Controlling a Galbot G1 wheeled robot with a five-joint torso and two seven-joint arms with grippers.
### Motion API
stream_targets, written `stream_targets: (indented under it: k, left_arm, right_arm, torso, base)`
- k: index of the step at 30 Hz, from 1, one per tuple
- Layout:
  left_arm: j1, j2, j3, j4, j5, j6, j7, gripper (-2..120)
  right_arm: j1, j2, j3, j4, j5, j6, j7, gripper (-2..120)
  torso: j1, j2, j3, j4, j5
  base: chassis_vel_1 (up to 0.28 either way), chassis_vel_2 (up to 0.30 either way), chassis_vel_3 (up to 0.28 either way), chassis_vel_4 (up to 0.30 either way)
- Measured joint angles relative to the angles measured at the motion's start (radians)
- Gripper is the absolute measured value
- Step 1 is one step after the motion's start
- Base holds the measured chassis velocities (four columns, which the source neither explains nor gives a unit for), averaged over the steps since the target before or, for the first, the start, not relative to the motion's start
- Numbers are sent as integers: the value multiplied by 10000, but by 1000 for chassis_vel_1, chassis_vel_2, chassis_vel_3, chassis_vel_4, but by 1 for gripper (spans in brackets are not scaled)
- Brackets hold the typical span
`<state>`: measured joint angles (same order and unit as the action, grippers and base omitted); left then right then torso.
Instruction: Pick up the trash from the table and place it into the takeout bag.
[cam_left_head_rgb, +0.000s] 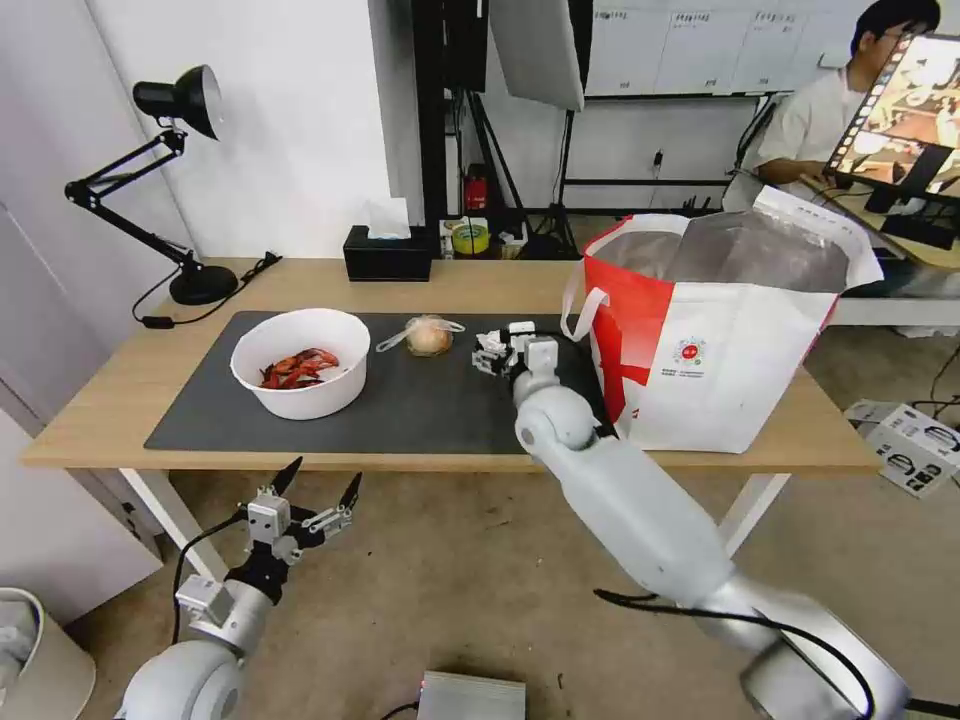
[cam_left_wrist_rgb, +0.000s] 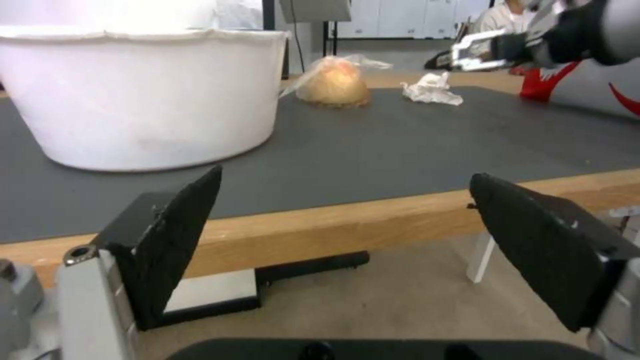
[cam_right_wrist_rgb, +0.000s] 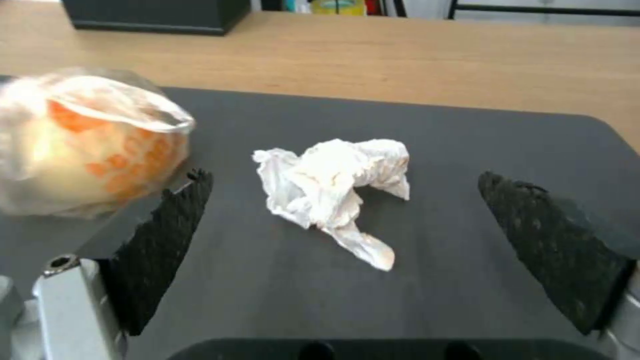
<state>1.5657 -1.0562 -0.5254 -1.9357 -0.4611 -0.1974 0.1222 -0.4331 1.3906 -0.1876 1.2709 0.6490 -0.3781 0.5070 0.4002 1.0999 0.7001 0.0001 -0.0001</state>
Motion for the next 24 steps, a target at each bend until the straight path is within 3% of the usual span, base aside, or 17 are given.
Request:
stream_targets:
  k: [9, 24]
  left_arm:
    - [174, -52, -128, -107, 75, -29, 22, 100]
    - [57, -193, 132, -253, 170, -13, 6, 100]
  right_arm:
    - [587, 932, 282, -1698, -373, 6, 179, 100]
    - [1235, 1567, 667, -2972, -411, 51, -69, 100]
  torso:
    - [-1, 1, 0, 0, 0]
    - [-2, 2, -1, -2, 0]
  base:
    - [0, 0, 0, 0]
    - [0, 0, 0, 0]
